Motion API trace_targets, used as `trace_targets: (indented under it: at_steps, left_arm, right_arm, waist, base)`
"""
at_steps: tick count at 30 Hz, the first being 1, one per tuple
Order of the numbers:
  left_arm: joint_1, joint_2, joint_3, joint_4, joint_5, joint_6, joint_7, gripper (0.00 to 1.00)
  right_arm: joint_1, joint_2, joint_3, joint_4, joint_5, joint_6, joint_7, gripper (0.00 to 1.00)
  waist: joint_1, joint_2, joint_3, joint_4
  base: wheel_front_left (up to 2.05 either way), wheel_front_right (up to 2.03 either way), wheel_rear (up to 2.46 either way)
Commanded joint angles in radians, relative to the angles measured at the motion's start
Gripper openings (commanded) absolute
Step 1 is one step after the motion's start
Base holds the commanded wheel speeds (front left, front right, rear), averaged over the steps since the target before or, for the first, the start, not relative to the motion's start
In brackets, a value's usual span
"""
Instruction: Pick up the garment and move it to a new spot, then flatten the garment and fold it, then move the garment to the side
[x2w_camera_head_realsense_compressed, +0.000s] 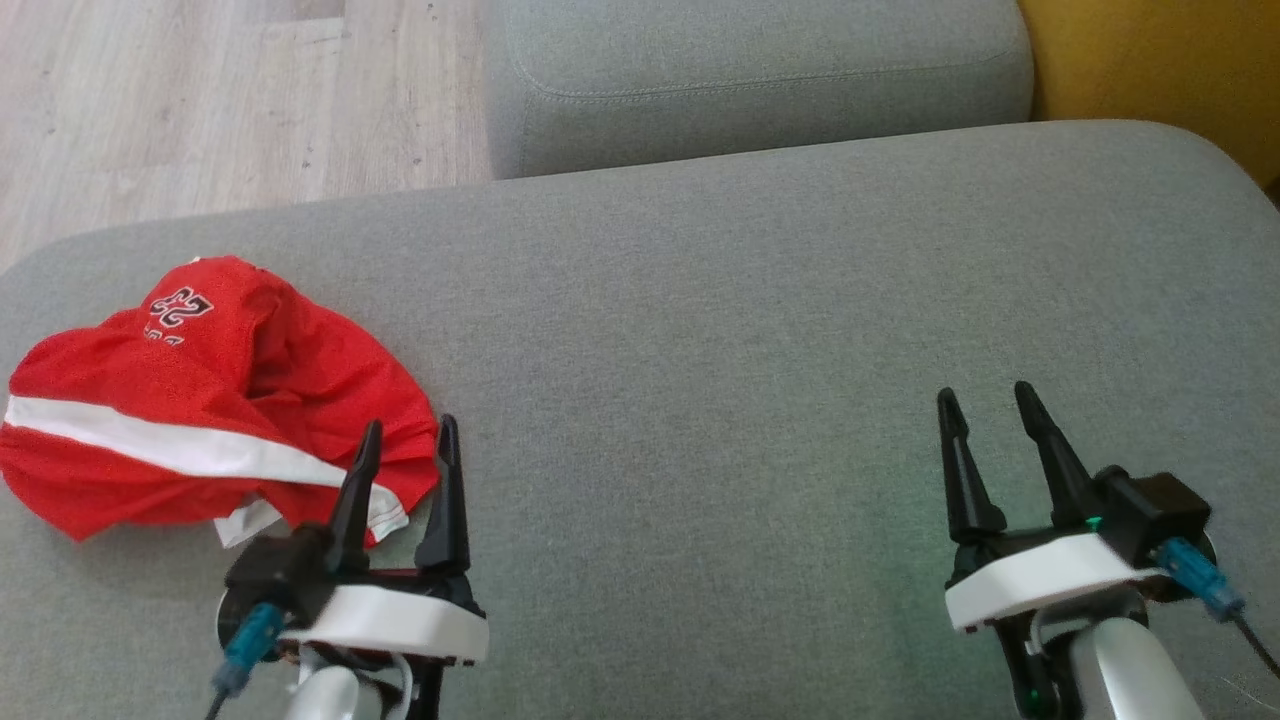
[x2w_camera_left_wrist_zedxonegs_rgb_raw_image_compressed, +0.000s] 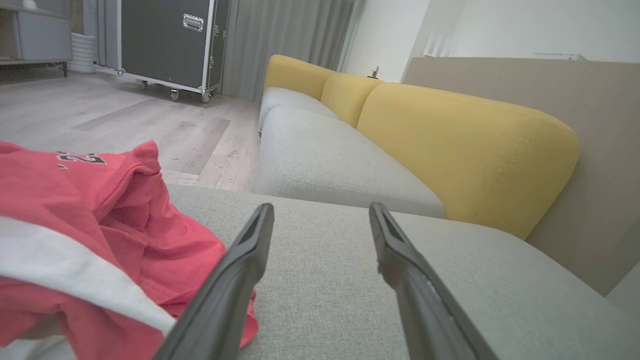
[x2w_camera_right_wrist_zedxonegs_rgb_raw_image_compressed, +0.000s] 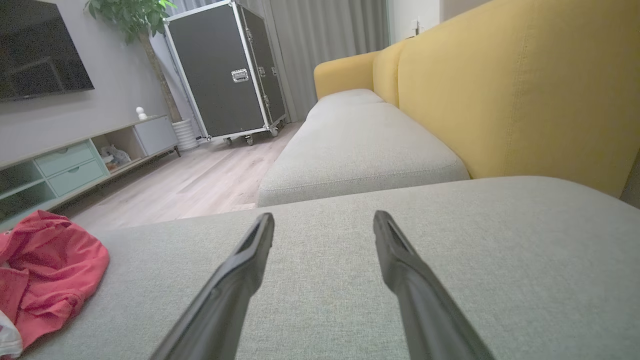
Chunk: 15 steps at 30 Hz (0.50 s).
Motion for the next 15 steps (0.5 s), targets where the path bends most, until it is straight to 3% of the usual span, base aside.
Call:
trace_targets:
  at_steps: [1, 10, 15]
  left_arm:
    - [-0.055, 0.015, 0.013, -0.030, 0.031, 0.009, -0.013, 1.00]
    - [-0.076, 0.044, -0.061, 0.021, 0.154, 0.051, -0.040, 1.00]
    - [-0.084, 0.047, -0.085, 0.017, 0.192, 0.073, -0.054, 1.00]
  right_arm:
    - [-0.061, -0.007, 0.023, -0.033, -0.035, 0.003, -0.014, 1.00]
    - [-0.070, -0.007, 0.043, -0.038, -0.173, 0.004, -0.041, 1.00]
    - [-0.070, -0.007, 0.054, -0.056, -0.189, 0.004, -0.056, 1.00]
  waist:
    - [0.0000, 0.0000, 0.000, 0.000]
    - [0.0000, 0.0000, -0.001, 0.001]
    - [0.0000, 0.0000, -0.001, 0.003]
  base:
    - [0.00, 0.00, 0.00]
    - [0.00, 0.00, 0.00]
    - [0.00, 0.00, 0.00]
